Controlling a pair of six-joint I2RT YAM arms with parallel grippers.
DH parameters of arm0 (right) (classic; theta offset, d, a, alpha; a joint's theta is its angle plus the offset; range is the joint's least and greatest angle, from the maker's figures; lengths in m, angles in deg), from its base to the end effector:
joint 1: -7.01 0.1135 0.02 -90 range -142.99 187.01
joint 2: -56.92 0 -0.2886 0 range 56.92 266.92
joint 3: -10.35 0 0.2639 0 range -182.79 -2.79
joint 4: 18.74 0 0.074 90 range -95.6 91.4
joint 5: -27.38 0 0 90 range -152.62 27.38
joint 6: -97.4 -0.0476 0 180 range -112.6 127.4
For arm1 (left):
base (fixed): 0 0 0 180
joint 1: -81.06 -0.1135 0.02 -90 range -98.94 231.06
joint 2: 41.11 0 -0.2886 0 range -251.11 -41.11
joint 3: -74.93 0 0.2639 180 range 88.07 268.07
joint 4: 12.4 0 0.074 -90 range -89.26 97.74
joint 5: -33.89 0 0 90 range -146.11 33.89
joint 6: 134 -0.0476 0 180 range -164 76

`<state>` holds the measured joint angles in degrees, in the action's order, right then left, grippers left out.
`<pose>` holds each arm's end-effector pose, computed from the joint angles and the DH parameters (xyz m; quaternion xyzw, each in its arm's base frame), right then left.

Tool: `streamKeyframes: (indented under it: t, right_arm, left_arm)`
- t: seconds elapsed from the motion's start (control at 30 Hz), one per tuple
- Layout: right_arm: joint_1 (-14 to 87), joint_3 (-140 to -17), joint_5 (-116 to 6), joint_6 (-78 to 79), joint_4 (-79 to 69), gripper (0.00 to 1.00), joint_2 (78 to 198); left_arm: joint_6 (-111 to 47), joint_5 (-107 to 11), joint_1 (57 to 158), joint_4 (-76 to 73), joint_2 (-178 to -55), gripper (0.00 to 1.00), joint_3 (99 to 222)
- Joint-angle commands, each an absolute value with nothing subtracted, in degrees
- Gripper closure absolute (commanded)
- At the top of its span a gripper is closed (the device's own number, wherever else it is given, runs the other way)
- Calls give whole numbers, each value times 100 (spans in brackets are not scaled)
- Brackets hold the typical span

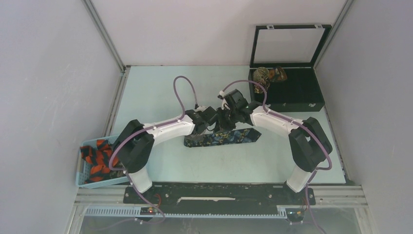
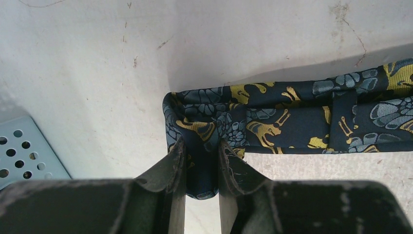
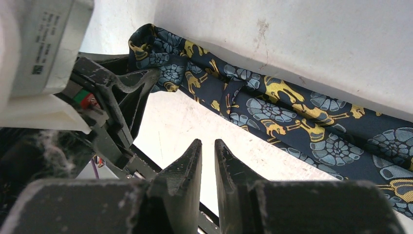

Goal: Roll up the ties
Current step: Roll the tie at the center of the board.

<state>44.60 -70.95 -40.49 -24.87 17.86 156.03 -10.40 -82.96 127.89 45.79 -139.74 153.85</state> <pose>0.2947 0.2495 0.2217 -0.1020 0.9307 0.3216 0.1413 0.2457 -0.2305 0.1959 0.0871 0.9636 0.1101 0.2274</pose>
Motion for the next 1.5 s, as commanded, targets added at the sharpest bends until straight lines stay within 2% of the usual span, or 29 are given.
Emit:
streamKeyframes:
  t: [0.0,0.17,0.47,0.97,1.23,1.47]
  right_arm:
    - [4417,-7047,-4092,-2362,1756,82,15343]
    - [4384,-7012,-4083,-2367,1743,82,15318]
    - [4321,-6968,-4083,-2363,1751,82,15278]
    - [4298,-6972,-4057,-2397,1709,82,15341]
    - [4299,-6972,-3951,-2458,1642,81,15404]
    - [4349,-6976,-3789,-2548,1493,79,15514]
  left_arm:
    - [-806,-8163,12867,4535,-14178,90,15599]
    - [-756,-8064,12927,4589,-14366,83,15751]
    - [-680,-7849,12970,4601,-14429,61,15940]
    - [-646,-7270,12992,4335,-14264,47,15946]
    - [-691,-6754,12859,3880,-13928,48,15641]
    - [-728,-6436,12542,3445,-13405,60,15091]
